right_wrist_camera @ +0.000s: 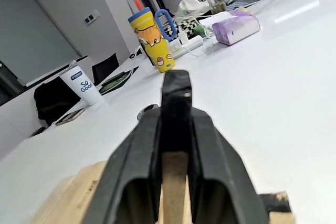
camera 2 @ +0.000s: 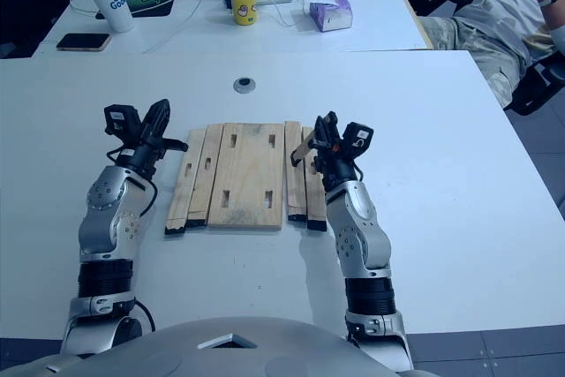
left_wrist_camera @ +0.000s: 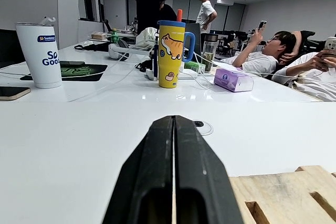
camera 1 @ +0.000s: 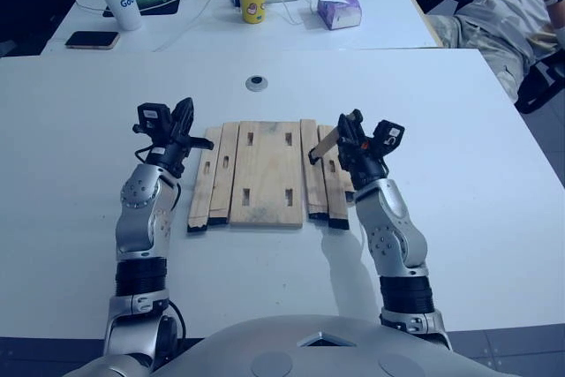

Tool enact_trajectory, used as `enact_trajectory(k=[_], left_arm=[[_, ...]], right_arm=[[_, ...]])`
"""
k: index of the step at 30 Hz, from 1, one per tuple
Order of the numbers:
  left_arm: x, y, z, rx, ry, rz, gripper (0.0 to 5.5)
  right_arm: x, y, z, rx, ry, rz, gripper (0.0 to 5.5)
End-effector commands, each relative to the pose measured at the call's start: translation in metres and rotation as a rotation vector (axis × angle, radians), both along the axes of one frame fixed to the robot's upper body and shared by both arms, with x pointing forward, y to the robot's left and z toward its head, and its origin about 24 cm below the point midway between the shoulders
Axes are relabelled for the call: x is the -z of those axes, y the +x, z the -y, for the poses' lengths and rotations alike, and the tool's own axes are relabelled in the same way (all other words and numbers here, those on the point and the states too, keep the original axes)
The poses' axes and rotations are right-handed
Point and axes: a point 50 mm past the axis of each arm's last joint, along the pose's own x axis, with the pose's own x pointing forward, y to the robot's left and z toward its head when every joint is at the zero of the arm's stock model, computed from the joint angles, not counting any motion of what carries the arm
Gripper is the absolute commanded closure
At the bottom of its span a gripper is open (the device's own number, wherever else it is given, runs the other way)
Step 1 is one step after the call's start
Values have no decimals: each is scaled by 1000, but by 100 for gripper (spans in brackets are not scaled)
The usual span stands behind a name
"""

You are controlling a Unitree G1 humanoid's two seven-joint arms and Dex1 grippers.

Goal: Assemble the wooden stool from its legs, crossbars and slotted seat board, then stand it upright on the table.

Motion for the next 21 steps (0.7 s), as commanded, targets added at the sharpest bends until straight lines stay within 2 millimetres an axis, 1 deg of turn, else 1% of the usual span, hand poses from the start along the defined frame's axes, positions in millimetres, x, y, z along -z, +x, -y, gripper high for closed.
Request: enact_trajectory(k=[1, 3, 6, 9, 11, 14, 17, 19, 21], left_arm=[[-2, -1, 2, 6, 24, 8, 550], [-2, -2, 2, 7, 23, 7, 550], [-2, -1, 3, 8, 22, 8, 550], [-3, -1, 4, 10, 25, 12, 550], [-3, -2, 6, 19, 31, 16, 550], [-6, -2, 9, 32, 40, 26, 550], [-9, -2, 12, 44, 37, 34, 550], [-10, -2, 12, 42, 37, 38, 550], [-12, -3, 13, 42, 41, 42, 550]], right_arm=[[28, -9, 5, -33, -201, -96, 509], [36, -14, 8, -56, -237, -107, 509], [45, -21, 8, -64, -243, -128, 509], [48, -24, 12, -79, -346, -96, 509], [46, -24, 15, -49, -365, -92, 509], [40, -23, 15, -12, -402, -107, 509], [27, -13, 18, 105, -394, -149, 509], [24, -9, 19, 146, -406, -185, 509], [24, -12, 16, 167, -396, -178, 509]])
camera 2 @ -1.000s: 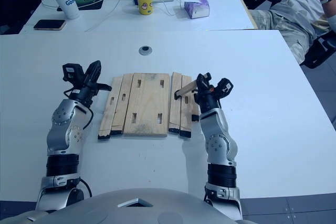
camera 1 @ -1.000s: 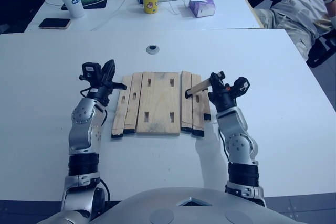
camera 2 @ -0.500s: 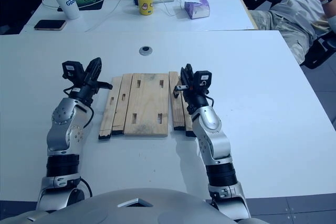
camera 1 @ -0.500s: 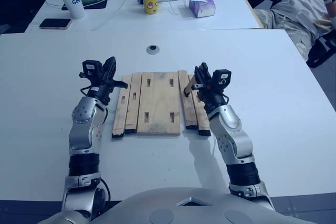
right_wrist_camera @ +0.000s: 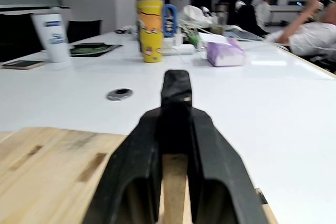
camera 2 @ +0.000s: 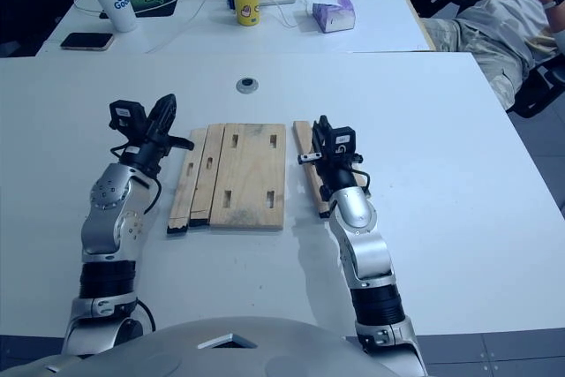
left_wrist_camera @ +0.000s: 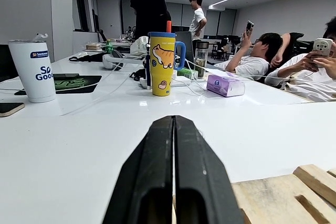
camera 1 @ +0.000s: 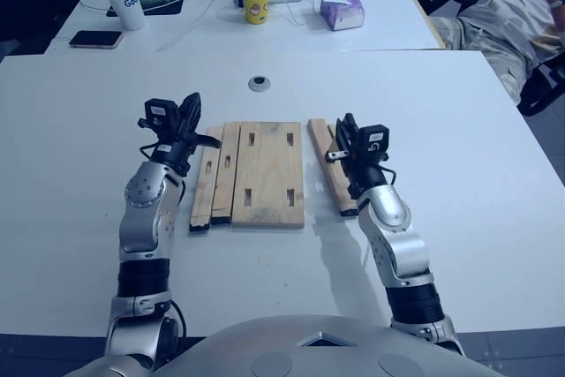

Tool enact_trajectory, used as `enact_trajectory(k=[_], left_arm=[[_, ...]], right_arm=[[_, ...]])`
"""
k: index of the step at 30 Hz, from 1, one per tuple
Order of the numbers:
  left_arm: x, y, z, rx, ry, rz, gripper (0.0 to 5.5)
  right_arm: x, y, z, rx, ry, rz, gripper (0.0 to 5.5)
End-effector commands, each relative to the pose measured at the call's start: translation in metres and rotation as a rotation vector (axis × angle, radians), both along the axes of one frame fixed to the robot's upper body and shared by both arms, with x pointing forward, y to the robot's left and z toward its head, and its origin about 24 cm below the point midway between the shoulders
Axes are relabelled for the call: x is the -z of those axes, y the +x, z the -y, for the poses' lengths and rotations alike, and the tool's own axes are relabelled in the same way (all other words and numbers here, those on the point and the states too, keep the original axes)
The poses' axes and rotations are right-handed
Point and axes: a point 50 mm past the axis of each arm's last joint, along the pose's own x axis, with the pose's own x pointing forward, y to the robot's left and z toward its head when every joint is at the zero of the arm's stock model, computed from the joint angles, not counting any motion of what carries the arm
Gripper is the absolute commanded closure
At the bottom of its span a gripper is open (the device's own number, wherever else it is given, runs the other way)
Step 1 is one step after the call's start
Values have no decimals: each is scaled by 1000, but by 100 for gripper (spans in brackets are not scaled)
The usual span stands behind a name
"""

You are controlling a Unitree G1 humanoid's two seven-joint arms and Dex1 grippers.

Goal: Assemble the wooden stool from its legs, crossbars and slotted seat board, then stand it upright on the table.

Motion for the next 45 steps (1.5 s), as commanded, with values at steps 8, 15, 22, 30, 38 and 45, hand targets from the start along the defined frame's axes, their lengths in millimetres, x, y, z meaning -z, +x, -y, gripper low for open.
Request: enact_trajectory(k=[8, 15, 22, 30, 38, 45], left_arm=[[-1, -3, -1, -14, 14, 1, 550], [3, -7, 1, -29, 16, -1, 550], [4, -6, 4, -44, 1, 10, 550], [7, -4, 6, -55, -8, 10, 550], [9, -5, 9, -71, -16, 17, 550], [11, -6, 11, -86, -26, 23, 550]], right_arm=[[51, -19, 13, -37, -23, -181, 509], [63, -23, 27, -101, -24, -147, 509], [20, -9, 12, -178, 12, 78, 463], [-26, 4, 19, -109, -17, 298, 375], [-92, 19, 3, -167, 4, 492, 375], [-182, 55, 3, -175, 47, 680, 458]])
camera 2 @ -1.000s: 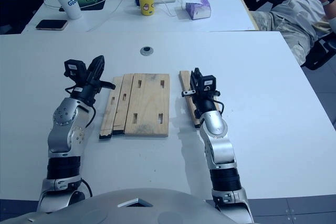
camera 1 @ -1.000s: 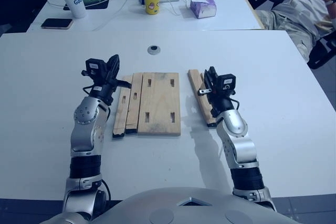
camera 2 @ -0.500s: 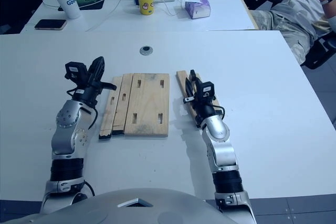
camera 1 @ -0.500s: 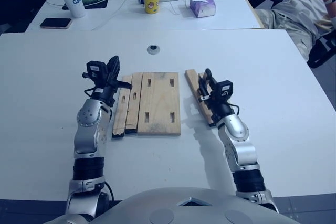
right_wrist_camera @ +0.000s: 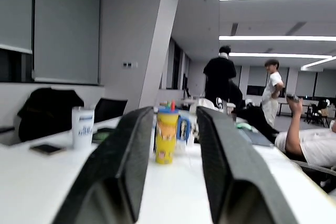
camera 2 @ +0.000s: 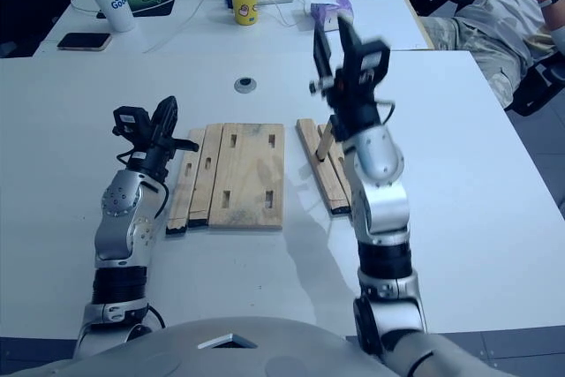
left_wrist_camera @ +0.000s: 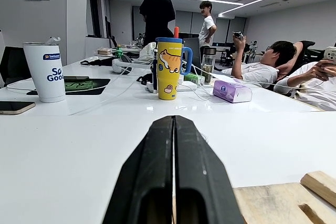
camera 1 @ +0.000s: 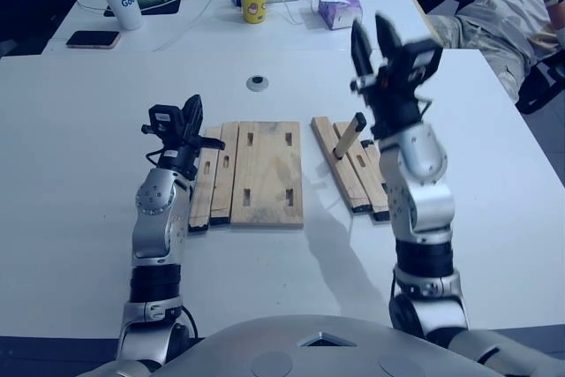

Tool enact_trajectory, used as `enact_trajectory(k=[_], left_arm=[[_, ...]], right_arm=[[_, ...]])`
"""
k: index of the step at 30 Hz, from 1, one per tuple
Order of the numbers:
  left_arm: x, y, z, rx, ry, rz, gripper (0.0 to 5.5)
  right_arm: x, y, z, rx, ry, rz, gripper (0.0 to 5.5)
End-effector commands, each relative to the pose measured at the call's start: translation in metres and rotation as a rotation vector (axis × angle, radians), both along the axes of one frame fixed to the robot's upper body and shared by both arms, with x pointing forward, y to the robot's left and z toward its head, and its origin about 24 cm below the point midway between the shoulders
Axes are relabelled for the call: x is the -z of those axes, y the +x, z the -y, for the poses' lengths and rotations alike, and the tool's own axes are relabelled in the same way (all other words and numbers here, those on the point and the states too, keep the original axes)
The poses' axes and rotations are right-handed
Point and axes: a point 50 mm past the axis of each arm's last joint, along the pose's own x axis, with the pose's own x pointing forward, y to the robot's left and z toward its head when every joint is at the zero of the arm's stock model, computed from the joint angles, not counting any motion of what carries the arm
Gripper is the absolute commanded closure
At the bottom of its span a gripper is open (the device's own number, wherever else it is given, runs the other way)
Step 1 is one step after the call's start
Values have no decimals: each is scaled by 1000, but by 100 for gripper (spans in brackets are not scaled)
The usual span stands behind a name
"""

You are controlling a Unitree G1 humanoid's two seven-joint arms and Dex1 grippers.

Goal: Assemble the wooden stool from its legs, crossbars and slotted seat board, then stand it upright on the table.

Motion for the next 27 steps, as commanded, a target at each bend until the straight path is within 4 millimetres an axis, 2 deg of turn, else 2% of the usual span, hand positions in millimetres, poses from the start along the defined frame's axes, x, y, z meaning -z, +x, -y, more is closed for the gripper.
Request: enact_trajectory(k=[1, 2, 4, 6, 7, 8, 9, 10, 11, 13, 14, 17, 19, 22, 24, 27], left_arm=[[2, -1, 2, -16, -2, 1, 550], [2, -1, 2, -18, -2, 2, 550], [2, 0, 2, -20, -2, 5, 550], [3, -1, 2, -25, -7, 5, 550], [3, -1, 2, -26, -8, 5, 550], [3, -1, 2, -24, -8, 4, 550], [4, -1, 2, -22, -6, 3, 550], [4, -2, 2, -24, -7, 2, 550], [4, -2, 1, -25, -7, 1, 550], [4, -2, 0, -28, -8, 0, 550], [4, -2, 0, -28, -8, 0, 550], [3, -2, 1, -20, -5, 5, 550], [3, -1, 2, -18, -4, 4, 550], [3, -1, 2, -22, -8, 7, 550], [4, 0, 4, -21, -11, 8, 550], [5, 0, 5, -21, -11, 8, 550]], right_arm=[[-63, 21, 8, -1, 45, 141, 475], [-70, 22, 10, 4, 48, 162, 489], [-68, 21, 14, 3, 76, 146, 523], [-22, 26, 12, -5, 34, -17, 548], [-9, 26, 11, -9, 20, -60, 548], [27, 27, 8, -26, -31, -201, 548], [49, 26, 6, -39, -63, -292, 548], [84, 21, 5, -46, -104, -451, 548], [106, 16, 5, -49, -130, -555, 548], [123, 10, 12, 20, -92, -673, 548], [123, 10, 14, 40, -78, -688, 548], [92, 11, 5, -35, -63, -529, 548], [80, 12, 4, -52, -48, -467, 548], [39, 11, 4, -87, 84, -254, 548], [16, 9, 8, -80, 167, -124, 548], [-4, 8, 19, -26, 216, -18, 548]])
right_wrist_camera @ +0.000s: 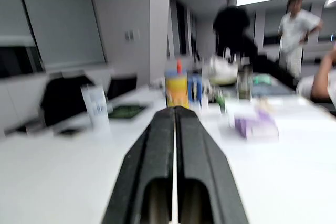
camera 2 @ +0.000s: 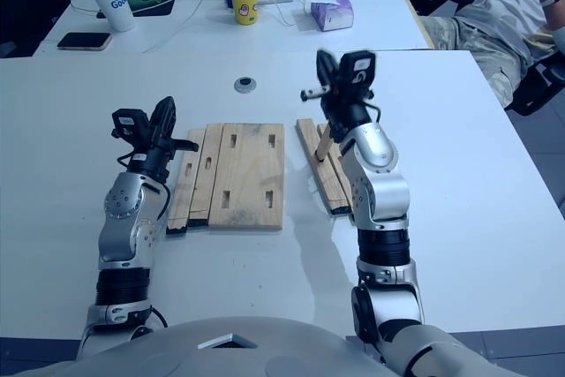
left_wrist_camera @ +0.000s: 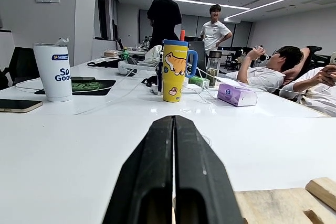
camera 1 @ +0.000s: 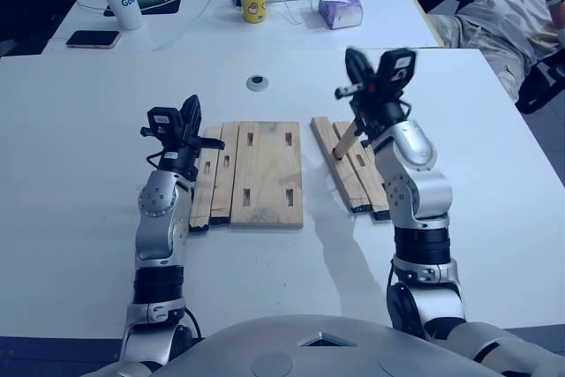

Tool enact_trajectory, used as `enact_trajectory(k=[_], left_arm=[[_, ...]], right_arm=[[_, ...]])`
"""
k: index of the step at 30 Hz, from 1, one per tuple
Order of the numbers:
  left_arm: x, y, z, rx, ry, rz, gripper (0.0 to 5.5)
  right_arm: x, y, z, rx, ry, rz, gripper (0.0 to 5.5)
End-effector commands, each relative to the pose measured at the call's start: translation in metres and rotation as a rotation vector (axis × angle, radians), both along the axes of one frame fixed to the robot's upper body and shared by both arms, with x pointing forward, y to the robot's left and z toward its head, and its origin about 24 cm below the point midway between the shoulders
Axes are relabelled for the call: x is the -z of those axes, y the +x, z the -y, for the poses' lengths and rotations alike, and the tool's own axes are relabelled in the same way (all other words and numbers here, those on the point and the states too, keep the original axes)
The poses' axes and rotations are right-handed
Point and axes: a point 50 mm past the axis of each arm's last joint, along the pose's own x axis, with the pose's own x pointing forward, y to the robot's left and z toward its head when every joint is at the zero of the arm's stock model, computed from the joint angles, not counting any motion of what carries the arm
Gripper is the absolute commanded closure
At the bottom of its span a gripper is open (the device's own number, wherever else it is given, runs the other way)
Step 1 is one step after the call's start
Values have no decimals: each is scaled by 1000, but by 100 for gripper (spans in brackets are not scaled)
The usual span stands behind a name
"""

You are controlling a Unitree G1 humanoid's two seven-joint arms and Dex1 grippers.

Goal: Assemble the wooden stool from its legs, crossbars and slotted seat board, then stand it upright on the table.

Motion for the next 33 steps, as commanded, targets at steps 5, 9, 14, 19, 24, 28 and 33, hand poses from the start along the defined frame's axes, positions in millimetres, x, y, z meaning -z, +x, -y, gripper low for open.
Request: enact_trajectory(k=[5, 9, 14, 19, 24, 28, 33], left_arm=[[3, 1, 6, -6, -5, 0, 550], [4, 0, 6, -18, -13, 1, 550], [7, -4, 6, -41, -24, -1, 550], [9, -7, 6, -68, -32, 0, 550], [11, -12, 4, -106, -43, 0, 550], [11, -13, 4, -120, -48, 3, 550], [13, -14, 3, -139, -55, 3, 550]], right_arm=[[-20, 12, 47, 246, -86, 38, 548], [55, 0, 92, 364, -233, -346, 548], [124, -61, 92, 104, -317, -639, 548], [101, -85, 79, -132, -337, -655, 548], [87, -97, 78, -210, -401, -710, 522], [89, -99, 71, -248, -340, -819, 466], [102, -108, 75, -317, -190, -1031, 433]])
